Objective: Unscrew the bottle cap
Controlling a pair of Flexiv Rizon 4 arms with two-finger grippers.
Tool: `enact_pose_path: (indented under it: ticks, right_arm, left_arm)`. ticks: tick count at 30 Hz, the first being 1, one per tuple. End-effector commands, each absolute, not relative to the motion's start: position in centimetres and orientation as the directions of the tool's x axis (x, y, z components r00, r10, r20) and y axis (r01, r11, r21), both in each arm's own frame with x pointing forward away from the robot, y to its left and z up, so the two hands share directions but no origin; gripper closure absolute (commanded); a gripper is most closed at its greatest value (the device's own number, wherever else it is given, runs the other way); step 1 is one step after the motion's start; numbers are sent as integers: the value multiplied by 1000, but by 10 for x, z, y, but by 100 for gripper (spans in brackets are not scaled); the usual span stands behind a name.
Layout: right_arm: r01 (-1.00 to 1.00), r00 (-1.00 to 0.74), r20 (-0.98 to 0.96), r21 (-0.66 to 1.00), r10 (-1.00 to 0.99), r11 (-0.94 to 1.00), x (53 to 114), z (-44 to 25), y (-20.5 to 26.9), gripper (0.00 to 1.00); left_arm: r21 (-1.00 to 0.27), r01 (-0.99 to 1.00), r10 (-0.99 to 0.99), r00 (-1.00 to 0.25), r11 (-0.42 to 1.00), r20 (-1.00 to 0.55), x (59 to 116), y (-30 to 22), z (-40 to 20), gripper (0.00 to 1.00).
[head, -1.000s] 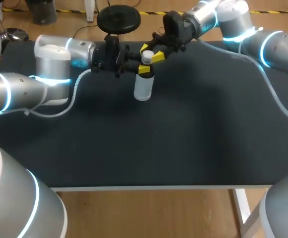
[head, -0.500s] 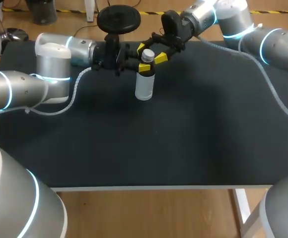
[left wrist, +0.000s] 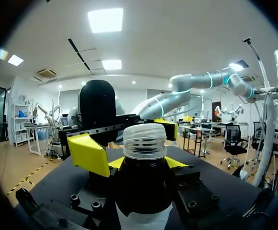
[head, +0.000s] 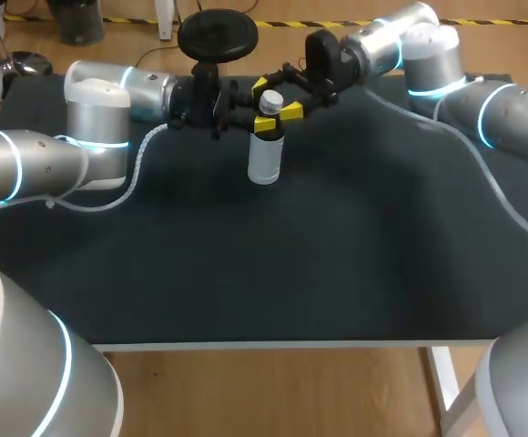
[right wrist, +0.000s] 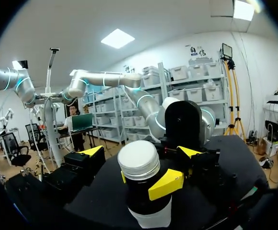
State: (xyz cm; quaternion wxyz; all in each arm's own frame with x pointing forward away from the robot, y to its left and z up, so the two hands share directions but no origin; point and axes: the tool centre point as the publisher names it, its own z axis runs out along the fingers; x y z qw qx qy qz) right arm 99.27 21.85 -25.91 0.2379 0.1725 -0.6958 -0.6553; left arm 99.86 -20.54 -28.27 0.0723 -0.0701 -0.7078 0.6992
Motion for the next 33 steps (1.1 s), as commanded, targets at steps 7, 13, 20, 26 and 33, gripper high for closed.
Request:
enact_pose_path:
  ticks: [7,13,20,26,33]
  right_arm:
    - [88,-680,65,996,-730,7,999,-263,214,0]
    - [74,-695,42,997,-718,-14,997,-258,210,0]
    - [39,-719,26,999,-694,-4,996,-258,213,0]
    - [27,-738,5,999,-675,-22,996,-253,216,0]
    - [18,-746,-1,1000,-665,-22,996,-253,219,40]
  left_arm:
    - [-1000,-3,207,-978,10,5,1002,-206,-284,100]
    - [-1000,-3,207,-978,10,5,1002,-206,-284,100]
    - [-1000,-3,207,-978,10,5,1002,-206,-284,100]
    - [-1000,-3,207,-978,10,5,1002,-206,-284,100]
    - [-1000,-3,207,-978,10,5,1002,-206,-284,100]
